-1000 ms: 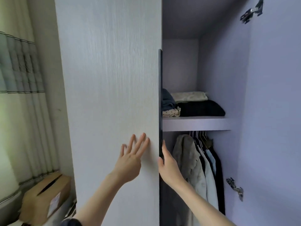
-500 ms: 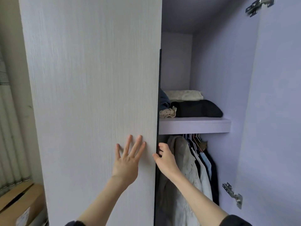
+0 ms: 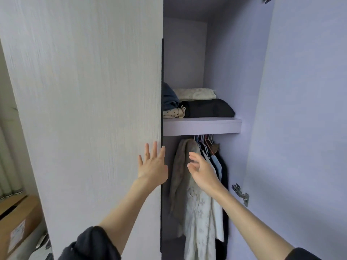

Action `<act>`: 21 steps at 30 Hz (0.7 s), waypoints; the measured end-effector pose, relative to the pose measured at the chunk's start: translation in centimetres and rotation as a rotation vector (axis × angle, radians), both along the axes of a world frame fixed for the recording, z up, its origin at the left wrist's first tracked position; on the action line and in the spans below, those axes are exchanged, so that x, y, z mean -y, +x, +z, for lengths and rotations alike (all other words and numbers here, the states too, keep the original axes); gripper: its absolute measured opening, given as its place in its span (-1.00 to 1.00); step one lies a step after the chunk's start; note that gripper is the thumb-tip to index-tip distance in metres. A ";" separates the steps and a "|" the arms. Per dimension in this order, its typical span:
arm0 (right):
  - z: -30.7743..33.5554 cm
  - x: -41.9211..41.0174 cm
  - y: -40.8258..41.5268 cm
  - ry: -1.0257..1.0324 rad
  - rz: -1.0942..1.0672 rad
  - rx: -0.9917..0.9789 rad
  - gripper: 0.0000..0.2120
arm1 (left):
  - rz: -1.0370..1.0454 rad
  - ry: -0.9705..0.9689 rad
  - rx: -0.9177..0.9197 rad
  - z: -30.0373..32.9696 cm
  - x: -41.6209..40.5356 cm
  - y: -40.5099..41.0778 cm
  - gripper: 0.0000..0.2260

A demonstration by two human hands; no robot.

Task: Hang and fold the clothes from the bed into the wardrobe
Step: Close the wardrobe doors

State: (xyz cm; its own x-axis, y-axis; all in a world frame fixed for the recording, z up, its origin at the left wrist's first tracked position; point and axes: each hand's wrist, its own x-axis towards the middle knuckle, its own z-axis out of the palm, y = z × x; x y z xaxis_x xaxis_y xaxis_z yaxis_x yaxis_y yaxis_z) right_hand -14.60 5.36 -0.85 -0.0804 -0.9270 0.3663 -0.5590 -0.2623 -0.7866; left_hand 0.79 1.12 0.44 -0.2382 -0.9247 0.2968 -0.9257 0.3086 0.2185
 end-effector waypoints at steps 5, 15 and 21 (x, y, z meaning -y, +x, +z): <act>0.9 -9.2 -7.8 -0.188 -0.256 -0.018 -0.65 | -0.211 -0.101 -0.268 -1.8 -5.4 -6.5 -0.53; 2.3 -26.2 -21.7 -0.572 -0.879 -0.288 -0.70 | -0.721 -0.041 -0.298 -5.8 -17.4 -23.4 -0.52; 2.1 -26.9 -24.8 -0.055 -0.645 0.028 -0.43 | -0.787 -0.046 -0.136 -5.5 -20.9 -27.8 -0.46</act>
